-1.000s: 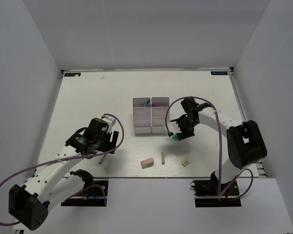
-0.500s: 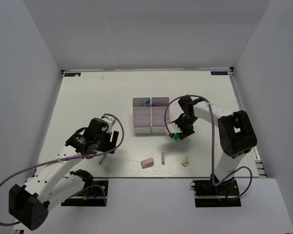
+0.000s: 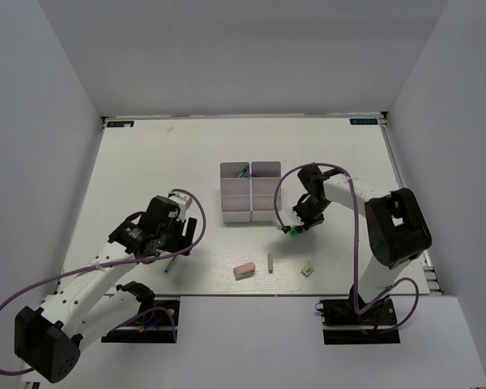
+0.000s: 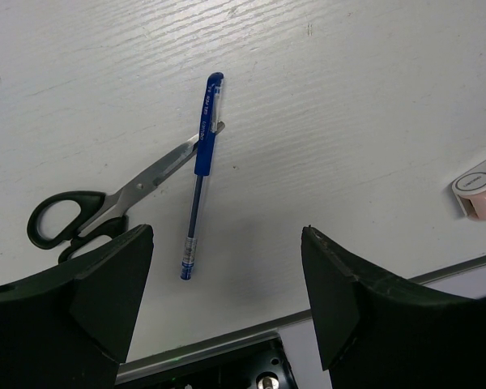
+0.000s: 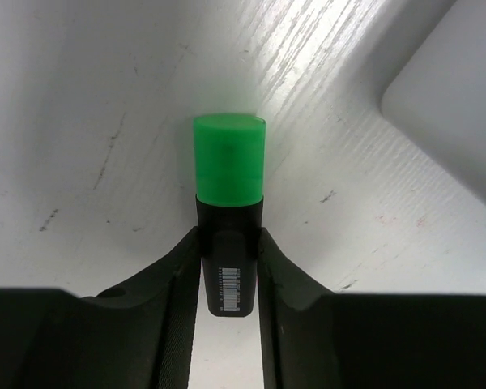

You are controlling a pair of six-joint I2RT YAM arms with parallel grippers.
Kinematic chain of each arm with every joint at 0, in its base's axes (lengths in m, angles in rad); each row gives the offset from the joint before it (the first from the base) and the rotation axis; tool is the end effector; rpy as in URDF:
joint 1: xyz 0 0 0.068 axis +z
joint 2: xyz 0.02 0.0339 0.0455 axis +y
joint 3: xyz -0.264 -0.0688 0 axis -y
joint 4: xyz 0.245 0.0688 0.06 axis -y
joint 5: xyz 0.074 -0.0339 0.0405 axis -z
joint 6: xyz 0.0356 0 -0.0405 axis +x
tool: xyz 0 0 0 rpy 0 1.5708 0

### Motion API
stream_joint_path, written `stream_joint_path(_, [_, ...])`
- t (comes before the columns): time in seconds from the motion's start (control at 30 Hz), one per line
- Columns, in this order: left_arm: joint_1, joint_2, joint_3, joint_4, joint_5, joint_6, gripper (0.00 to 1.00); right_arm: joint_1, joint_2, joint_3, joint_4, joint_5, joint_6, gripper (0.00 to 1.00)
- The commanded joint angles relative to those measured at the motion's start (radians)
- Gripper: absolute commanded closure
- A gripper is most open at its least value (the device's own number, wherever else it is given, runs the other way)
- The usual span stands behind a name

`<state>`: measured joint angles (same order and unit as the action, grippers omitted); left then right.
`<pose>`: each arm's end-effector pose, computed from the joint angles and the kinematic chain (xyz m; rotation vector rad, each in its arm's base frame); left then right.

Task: Sort the stationery into containers
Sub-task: Pick up the pen from the center of the board, then place the pen in the storage box.

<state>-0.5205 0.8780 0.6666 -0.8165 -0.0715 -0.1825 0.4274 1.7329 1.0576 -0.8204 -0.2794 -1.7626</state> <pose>0.1402 -0.0774 0.2301 0.4123 2.5706 -0.1620 0.2685 0.1331 0.1598 -2.5843 1.3144 0.2527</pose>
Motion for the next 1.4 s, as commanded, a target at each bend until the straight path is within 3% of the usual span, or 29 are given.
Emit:
stream_joint_path(0.0, [0.001,-0.010,-0.002,-0.006,-0.011,0.005,0.16,-0.001,-0.022,-0.067,-0.005,0.020,0.070,1.00])
stream_joint_path(0.13, [0.002,-0.010,-0.001,-0.007,-0.005,0.006,0.16,0.007,-0.148,-0.019,-0.095,0.003,0.155,1.00])
stream_joint_path(0.37, [0.002,-0.005,-0.001,-0.001,-0.001,0.006,0.16,0.050,-0.251,0.244,-0.163,0.071,0.308,1.00])
stream_joint_path(0.57, [0.001,-0.001,-0.002,0.000,-0.002,0.005,0.16,0.146,-0.165,0.432,-0.035,0.259,0.351,1.00])
stream_joint_path(0.6, [0.002,-0.001,-0.002,-0.001,-0.004,0.003,0.16,0.168,-0.139,0.449,-0.017,0.361,0.351,1.00])
stream_joint_path(0.8, [0.002,0.003,0.001,-0.004,-0.005,0.005,0.16,0.283,0.000,0.557,0.099,0.606,0.325,1.00])
stream_joint_path(1.0, [0.002,-0.005,0.001,-0.004,-0.002,0.006,0.16,0.355,0.085,0.568,0.201,0.770,0.261,1.00])
stream_joint_path(1.13, [0.001,-0.010,0.002,-0.004,0.001,0.008,0.16,0.372,0.122,0.602,0.176,0.784,0.258,1.00])
stream_joint_path(1.2, [0.002,-0.014,0.001,-0.004,0.002,0.008,0.16,0.382,0.125,0.602,0.155,0.789,0.262,0.95])
stream_joint_path(1.27, [0.004,-0.019,-0.001,-0.004,0.002,0.008,0.16,0.390,0.135,0.604,0.123,0.789,0.271,0.76])
stream_joint_path(1.37, [0.002,-0.022,0.001,-0.001,0.002,0.008,0.16,0.393,0.142,0.613,0.098,0.787,0.279,0.67])
